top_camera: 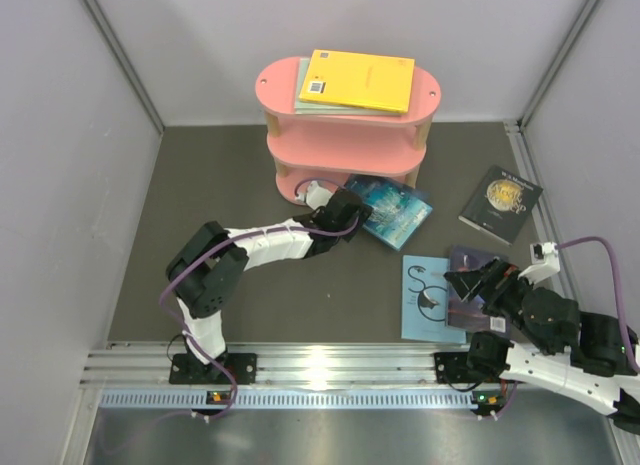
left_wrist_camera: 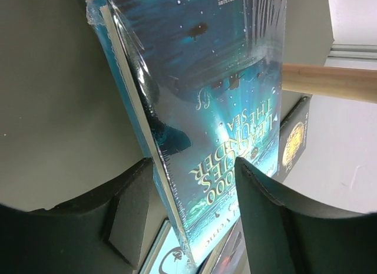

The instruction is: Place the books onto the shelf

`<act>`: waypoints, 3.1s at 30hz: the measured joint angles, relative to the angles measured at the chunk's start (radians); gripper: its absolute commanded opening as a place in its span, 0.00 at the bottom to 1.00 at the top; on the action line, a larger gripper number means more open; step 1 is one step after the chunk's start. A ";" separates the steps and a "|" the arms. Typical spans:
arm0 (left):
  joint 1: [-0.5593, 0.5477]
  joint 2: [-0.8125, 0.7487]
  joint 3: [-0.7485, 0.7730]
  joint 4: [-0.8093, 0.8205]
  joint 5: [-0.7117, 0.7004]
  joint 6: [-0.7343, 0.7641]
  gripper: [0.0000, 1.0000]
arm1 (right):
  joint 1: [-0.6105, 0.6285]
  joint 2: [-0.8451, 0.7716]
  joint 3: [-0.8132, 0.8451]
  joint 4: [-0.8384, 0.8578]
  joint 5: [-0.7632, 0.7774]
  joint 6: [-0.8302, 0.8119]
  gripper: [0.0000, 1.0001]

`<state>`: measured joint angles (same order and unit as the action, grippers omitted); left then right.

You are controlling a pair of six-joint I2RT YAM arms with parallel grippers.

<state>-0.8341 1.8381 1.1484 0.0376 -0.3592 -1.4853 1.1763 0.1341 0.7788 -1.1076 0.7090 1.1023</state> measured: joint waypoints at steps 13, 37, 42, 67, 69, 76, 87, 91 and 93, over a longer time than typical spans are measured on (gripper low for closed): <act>0.027 -0.053 -0.058 -0.019 -0.070 0.018 0.53 | 0.002 0.019 0.000 0.000 0.005 0.000 1.00; 0.098 0.048 0.006 0.025 -0.085 0.101 0.51 | 0.006 0.058 -0.011 0.024 0.023 -0.011 1.00; 0.099 0.076 0.032 0.039 -0.093 0.101 0.50 | 0.006 0.059 -0.019 0.026 0.024 -0.012 1.00; 0.174 0.269 0.269 0.065 -0.006 0.178 0.87 | 0.009 0.129 -0.019 0.072 0.049 -0.045 1.00; 0.177 0.220 0.194 0.062 0.000 0.190 0.93 | 0.009 0.146 -0.020 0.086 0.049 -0.050 1.00; 0.214 0.029 0.070 -0.011 0.005 0.267 0.96 | 0.009 0.243 -0.048 0.182 0.049 -0.091 1.00; 0.238 -0.380 -0.264 -0.043 0.033 0.332 0.94 | -0.457 0.627 -0.082 0.504 -0.371 -0.326 0.00; 0.237 -0.529 -0.386 -0.093 0.053 0.356 0.93 | -0.590 0.771 -0.137 0.610 -0.564 -0.375 0.00; 0.237 -0.607 -0.426 -0.117 0.062 0.381 0.93 | -0.592 0.832 -0.145 0.653 -0.640 -0.388 0.00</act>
<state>-0.5972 1.2312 0.7219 -0.0799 -0.2974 -1.1042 0.5846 0.9661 0.6342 -0.4541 0.0692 0.7143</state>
